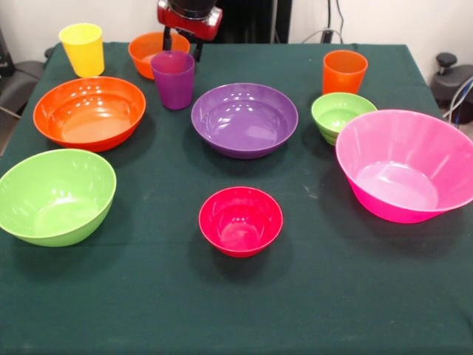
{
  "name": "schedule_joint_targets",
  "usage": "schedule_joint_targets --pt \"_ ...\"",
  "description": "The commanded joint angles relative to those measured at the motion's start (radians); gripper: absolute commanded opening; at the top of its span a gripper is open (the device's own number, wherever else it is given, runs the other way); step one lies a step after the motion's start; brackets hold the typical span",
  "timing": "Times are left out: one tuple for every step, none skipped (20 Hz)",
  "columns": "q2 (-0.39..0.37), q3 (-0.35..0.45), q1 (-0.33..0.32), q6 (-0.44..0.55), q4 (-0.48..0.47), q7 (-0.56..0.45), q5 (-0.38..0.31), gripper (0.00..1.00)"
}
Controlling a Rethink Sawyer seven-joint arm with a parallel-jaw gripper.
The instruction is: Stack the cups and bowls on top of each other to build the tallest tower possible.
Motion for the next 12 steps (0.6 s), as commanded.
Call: schedule_joint_targets --pt "0.012 0.183 -0.063 -0.048 -0.053 -0.119 -0.107 1.00" --pt "0.011 0.184 -0.063 -0.054 -0.054 -0.121 -0.114 1.00" --pt "0.009 0.188 -0.068 -0.054 -0.051 -0.118 -0.122 1.00" --pt "0.008 0.191 -0.069 -0.051 -0.052 -0.111 -0.130 1.00" --pt "0.006 0.194 -0.072 -0.052 -0.049 -0.105 -0.139 1.00" --pt "0.005 0.199 -0.075 -0.049 -0.050 -0.100 -0.145 1.00" --pt "0.004 0.203 -0.078 -0.047 -0.050 -0.095 -0.152 1.00" --pt "0.003 0.207 -0.081 -0.045 -0.050 -0.090 -0.159 1.00" --pt "0.002 0.208 -0.080 -0.045 -0.050 -0.086 -0.162 1.00" --pt "0.002 0.209 -0.081 -0.044 -0.050 -0.081 -0.166 1.00" --pt "0.001 0.211 -0.082 -0.042 -0.050 -0.077 -0.170 1.00" --pt "0.001 0.212 -0.082 -0.039 -0.051 -0.075 -0.170 1.00"
